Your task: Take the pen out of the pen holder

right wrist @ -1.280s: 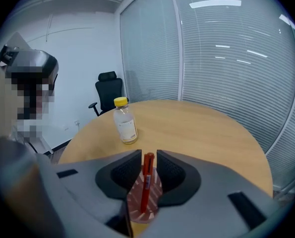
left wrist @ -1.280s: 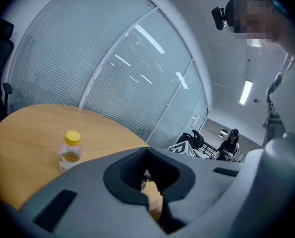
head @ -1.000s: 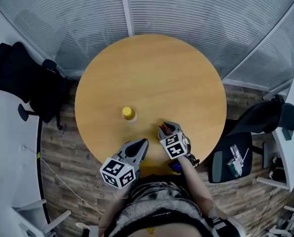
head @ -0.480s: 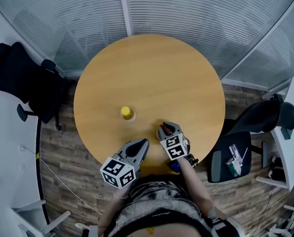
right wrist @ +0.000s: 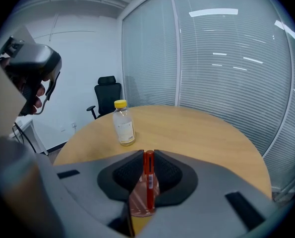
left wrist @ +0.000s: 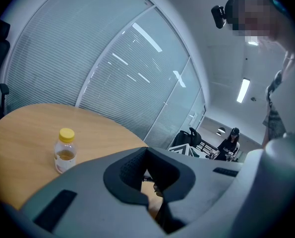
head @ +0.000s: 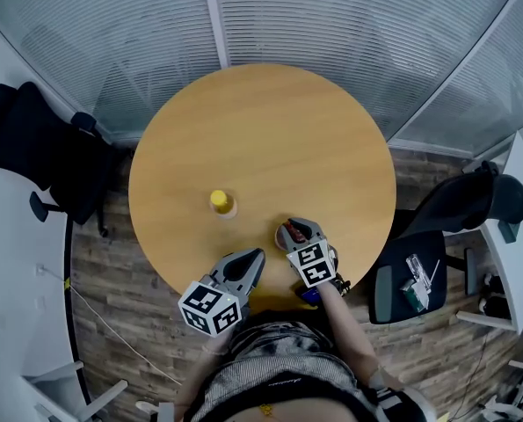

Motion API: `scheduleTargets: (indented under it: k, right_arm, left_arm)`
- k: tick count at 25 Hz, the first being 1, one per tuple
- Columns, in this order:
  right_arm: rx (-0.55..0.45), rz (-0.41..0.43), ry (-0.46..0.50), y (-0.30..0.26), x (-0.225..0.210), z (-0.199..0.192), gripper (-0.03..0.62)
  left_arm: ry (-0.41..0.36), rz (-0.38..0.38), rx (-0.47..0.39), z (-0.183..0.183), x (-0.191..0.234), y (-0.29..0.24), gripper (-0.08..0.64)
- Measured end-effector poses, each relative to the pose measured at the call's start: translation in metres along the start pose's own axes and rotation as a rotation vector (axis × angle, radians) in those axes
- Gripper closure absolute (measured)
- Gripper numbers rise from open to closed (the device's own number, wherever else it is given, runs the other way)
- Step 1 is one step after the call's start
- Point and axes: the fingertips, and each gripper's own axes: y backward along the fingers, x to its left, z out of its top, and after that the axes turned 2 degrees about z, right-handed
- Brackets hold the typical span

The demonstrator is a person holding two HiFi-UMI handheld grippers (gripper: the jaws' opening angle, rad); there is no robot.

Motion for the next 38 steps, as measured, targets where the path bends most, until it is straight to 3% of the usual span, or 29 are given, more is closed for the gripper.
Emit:
scheduleTargets:
  k: [19,38]
  right_arm:
    - [-0.106,0.001,-0.007,0.045,0.001,0.036,0.518]
    - [-0.251,0.041,-0.003,0.109,0.01,0.113,0.518]
  left_arm:
    - [-0.022,-0.012,0.014,-0.007,-0.012,-0.003,0.557]
    - [-0.052,-0.019,0.027,-0.012,-0.019,-0.003,0.557]
